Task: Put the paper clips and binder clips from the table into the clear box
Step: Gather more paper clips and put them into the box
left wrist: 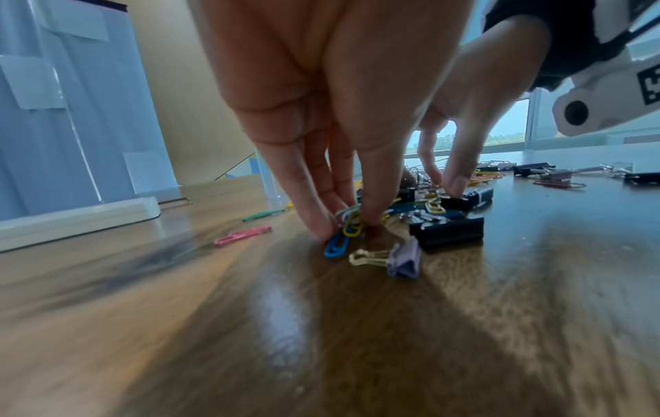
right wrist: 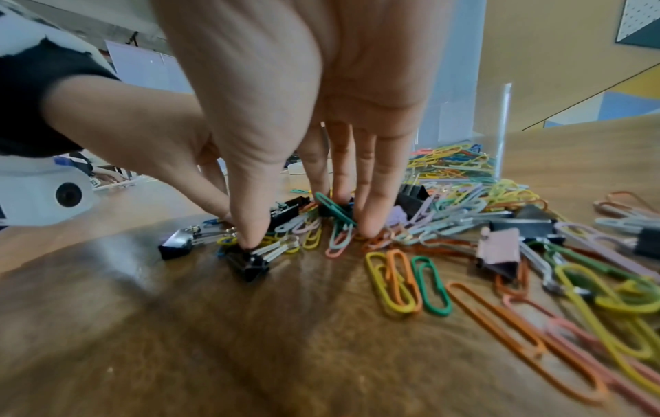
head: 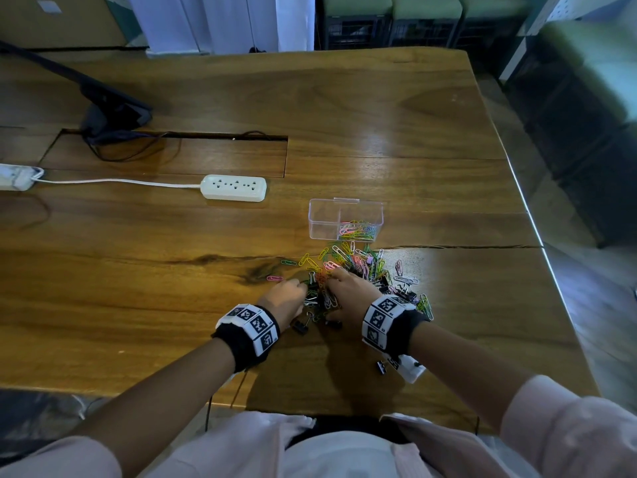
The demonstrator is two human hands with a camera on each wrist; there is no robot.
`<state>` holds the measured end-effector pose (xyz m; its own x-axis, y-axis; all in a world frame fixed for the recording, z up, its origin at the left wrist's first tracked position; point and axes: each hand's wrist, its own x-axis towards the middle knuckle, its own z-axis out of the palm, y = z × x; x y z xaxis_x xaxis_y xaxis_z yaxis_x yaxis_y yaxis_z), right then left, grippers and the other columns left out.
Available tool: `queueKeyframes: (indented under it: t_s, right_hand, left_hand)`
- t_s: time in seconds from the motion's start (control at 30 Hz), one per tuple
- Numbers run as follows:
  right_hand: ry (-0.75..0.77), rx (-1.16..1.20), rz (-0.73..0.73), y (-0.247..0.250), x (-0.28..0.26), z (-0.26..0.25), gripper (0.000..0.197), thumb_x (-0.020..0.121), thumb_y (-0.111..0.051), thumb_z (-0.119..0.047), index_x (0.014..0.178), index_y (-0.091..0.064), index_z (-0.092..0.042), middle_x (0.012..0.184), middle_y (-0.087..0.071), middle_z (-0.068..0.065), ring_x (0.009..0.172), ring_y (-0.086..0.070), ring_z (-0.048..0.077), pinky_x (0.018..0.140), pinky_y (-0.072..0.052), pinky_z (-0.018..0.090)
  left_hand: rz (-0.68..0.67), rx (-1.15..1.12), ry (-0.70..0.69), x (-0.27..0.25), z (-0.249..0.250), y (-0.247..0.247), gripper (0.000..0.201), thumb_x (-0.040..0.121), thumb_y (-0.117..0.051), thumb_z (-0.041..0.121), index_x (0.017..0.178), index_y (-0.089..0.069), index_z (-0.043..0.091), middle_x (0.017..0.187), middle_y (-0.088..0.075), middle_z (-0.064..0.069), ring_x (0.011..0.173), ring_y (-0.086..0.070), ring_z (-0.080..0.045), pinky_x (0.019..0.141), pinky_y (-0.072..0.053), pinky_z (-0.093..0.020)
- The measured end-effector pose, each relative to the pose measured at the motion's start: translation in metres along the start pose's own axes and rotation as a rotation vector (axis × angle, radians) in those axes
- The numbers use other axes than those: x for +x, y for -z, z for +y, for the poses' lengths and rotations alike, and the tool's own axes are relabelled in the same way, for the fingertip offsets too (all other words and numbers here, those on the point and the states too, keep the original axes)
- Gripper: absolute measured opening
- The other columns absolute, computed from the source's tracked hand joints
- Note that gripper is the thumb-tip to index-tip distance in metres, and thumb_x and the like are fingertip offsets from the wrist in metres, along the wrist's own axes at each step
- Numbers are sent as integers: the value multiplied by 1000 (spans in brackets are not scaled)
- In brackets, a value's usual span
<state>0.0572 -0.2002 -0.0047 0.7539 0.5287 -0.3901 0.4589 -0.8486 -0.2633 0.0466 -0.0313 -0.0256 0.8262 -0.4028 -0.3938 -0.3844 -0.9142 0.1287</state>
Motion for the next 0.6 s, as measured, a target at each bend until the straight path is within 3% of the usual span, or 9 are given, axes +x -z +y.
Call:
queueKeyframes:
  t_s: [0.17, 0.37, 0.6]
  right_hand:
    - [-36, -26, 13, 2, 3, 0, 61, 80, -67, -40, 128, -45, -9, 130, -41, 6, 125, -39, 22, 100, -41, 35]
    - [-96, 67, 23, -2, 4, -7, 51, 84, -62, -42, 120, -48, -8, 120, -51, 8, 103, -56, 23, 84, -49, 32]
    - [-168, 99, 42, -3, 6, -5, 43, 82, -68, -27, 116, -52, -5, 120, -50, 9, 110, -53, 25, 92, -46, 33]
  left_hand:
    - [-38, 52, -5, 2, 4, 2, 20, 93, -47, 8, 111, -54, 3, 114, -55, -13, 106, -56, -29, 86, -45, -33]
    - [-30, 98, -66, -1, 3, 5, 31, 90, -54, 9, 120, -48, 4, 120, -51, -11, 109, -52, -26, 89, -45, -33]
    - [-73, 56, 3, -2, 5, 12, 23, 90, -50, 5, 113, -52, 2, 115, -54, -14, 107, -56, -31, 86, -46, -36]
